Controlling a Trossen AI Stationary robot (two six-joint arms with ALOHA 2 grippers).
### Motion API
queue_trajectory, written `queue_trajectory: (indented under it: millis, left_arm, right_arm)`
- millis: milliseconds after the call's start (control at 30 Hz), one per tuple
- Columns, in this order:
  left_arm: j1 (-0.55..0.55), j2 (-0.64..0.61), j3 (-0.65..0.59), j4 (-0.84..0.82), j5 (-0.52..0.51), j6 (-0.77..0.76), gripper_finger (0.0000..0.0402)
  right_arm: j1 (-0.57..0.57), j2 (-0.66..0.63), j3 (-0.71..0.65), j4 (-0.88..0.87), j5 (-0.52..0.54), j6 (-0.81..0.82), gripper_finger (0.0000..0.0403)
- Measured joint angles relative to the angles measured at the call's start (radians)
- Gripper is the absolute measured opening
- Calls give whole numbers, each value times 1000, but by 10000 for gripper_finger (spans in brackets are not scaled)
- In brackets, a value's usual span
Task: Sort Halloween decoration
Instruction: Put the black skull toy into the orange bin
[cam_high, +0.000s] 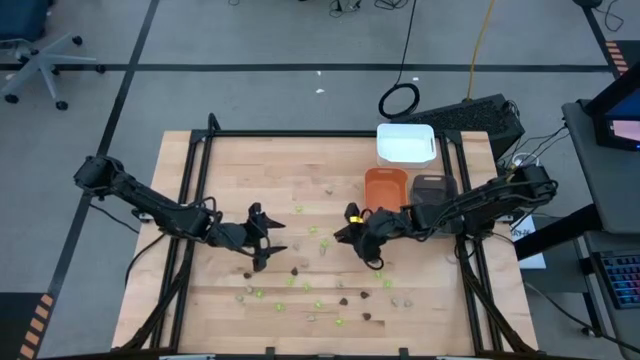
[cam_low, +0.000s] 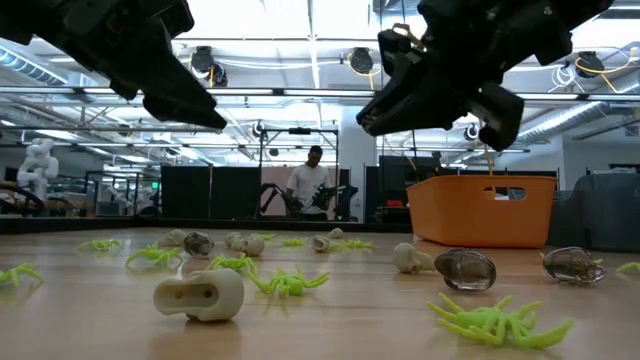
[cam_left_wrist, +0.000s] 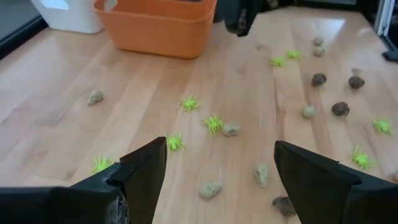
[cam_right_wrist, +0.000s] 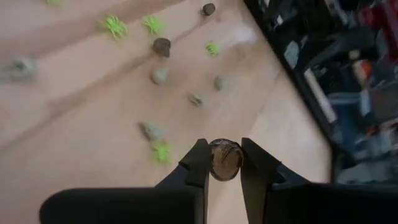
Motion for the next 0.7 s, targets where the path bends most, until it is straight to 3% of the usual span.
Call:
queue_trajectory:
  millis: [167, 367, 533, 700]
  left_arm:
    - [0, 0, 0, -8, -12, 1, 299]
    - [0, 0, 0, -14, -37, 8, 299]
    - [0, 0, 0, -15, -37, 8, 299]
    - [0, 0, 0, -15, -37, 7, 299]
  right_arm:
    - [3, 0, 0, 19, 82, -196, 36]
    - [2, 0, 0, 56, 84, -362, 37]
    - [2, 0, 0, 65, 86, -350, 37]
    - [2, 0, 0, 65, 86, -211, 38]
